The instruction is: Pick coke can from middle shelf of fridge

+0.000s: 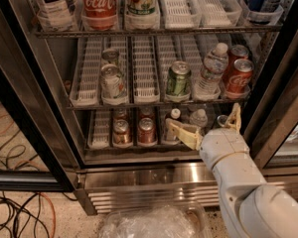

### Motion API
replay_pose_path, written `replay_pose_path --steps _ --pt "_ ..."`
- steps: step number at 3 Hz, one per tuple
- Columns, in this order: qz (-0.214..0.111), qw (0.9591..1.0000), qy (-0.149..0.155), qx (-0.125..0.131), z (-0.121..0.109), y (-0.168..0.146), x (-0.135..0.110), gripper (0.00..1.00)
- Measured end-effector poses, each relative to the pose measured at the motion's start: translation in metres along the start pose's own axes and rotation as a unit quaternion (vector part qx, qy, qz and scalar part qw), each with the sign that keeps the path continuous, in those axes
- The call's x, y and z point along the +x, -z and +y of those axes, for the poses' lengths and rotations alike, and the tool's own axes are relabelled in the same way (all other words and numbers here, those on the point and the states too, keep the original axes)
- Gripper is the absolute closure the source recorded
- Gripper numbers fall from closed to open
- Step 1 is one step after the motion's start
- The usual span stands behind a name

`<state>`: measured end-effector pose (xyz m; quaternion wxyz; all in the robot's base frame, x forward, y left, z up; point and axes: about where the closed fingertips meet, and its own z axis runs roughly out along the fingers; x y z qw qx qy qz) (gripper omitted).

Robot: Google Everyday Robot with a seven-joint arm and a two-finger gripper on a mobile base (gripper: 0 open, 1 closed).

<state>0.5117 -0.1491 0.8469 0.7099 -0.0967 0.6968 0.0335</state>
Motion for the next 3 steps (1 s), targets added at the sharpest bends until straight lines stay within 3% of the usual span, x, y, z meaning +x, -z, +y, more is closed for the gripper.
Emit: replay_pose_path --steps 1,3 --pt "-0.027 0.9986 -0.035 0.029 0.004 -0.003 0.003 0.00" --pt "-0.040 0.9974 -0.040 0.045 -0.007 -0.008 0.005 0.00"
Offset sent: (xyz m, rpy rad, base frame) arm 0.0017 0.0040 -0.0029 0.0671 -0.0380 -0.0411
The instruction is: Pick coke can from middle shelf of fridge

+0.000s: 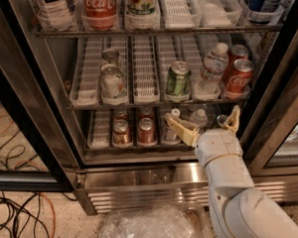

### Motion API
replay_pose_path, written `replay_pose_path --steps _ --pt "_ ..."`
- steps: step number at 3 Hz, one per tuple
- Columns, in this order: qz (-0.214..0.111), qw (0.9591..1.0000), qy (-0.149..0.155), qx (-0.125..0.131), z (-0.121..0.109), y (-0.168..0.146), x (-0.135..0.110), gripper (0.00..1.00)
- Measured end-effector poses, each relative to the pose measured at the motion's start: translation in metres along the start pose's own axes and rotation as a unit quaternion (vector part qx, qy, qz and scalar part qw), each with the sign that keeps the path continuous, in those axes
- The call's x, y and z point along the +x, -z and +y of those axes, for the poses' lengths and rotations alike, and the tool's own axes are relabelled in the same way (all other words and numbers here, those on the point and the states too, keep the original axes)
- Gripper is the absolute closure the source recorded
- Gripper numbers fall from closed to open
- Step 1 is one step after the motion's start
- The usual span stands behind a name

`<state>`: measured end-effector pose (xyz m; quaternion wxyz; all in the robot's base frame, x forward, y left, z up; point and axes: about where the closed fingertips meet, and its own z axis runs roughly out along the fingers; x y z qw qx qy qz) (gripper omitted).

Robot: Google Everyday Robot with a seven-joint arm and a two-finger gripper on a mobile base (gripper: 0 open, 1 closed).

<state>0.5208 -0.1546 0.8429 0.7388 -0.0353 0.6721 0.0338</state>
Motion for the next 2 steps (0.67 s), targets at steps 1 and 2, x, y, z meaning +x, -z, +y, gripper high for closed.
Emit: replay_pose_path --steps 1,2 --pt "-0.015 0.9997 -0.005 0.017 -0.016 -0.004 0.003 0.00" --pt "-0.025 0.9992 0.000 0.032 -0.029 -0.007 0.006 0.00"
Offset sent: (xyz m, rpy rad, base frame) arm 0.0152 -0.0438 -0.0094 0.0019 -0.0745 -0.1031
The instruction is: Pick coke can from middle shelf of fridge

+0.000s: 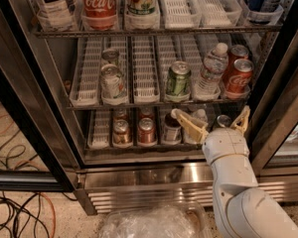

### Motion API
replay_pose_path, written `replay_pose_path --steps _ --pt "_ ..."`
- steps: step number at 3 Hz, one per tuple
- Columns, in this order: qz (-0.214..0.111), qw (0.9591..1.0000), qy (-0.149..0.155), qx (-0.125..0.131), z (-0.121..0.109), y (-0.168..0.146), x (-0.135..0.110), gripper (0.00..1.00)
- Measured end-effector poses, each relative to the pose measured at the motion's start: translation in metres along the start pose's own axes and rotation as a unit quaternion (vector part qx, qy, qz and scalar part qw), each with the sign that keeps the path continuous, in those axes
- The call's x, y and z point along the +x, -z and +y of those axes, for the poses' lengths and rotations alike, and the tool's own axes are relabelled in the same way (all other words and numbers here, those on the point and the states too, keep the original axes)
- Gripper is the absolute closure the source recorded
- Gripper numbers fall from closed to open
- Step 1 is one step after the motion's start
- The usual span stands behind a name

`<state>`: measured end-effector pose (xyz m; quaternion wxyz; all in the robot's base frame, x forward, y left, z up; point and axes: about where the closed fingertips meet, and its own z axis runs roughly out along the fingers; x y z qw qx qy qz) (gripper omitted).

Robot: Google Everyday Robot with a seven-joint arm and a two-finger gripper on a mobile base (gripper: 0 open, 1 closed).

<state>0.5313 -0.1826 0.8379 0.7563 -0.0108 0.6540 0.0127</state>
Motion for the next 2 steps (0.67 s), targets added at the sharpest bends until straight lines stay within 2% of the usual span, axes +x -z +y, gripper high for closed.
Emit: replay_pose_path --steps 2 --pt "-0.003 0.9997 0.003 0.023 -0.025 -0.009 0.003 0.00"
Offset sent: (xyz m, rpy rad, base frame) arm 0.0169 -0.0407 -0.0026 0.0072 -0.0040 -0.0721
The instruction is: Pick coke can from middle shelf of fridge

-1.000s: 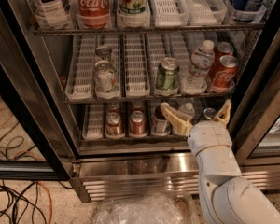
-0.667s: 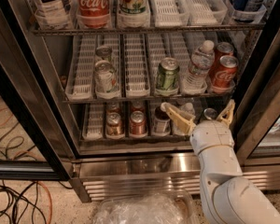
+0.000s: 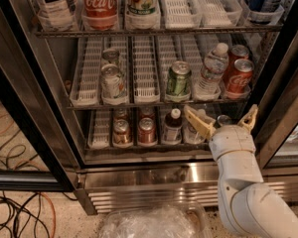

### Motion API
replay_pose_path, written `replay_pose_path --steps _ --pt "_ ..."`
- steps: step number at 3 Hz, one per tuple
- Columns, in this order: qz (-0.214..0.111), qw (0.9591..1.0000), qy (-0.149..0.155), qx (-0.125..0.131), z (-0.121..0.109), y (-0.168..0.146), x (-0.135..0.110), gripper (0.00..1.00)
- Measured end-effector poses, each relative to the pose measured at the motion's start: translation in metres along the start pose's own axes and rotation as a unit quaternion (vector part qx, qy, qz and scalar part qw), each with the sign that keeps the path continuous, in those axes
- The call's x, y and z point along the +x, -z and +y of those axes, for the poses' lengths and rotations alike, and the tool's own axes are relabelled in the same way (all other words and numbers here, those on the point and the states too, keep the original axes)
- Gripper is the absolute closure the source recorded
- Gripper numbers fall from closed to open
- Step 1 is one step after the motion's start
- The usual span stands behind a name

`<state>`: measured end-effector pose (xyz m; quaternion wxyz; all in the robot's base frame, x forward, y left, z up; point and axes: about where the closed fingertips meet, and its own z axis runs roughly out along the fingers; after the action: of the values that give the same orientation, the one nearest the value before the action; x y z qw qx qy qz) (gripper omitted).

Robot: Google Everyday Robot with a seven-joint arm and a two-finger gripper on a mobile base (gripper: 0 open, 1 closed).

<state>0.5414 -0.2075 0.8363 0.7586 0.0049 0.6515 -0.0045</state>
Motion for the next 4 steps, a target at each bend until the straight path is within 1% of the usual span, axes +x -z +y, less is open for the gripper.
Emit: replay_pose_path --steps 1,2,3,4 --pt "0.007 0.9996 -0.008 0.028 -0.022 -0.018 -0.003 0.00" --pt "0.006 0.9996 -0.004 0.026 -0.022 -0.023 0.001 0.00" --pt "0.000 0.9994 -0.004 0.034 -0.029 -0.031 0.004 0.00" --pt "-0.008 0.9981 -0.005 0.060 -0.048 -0.038 0.008 0.00"
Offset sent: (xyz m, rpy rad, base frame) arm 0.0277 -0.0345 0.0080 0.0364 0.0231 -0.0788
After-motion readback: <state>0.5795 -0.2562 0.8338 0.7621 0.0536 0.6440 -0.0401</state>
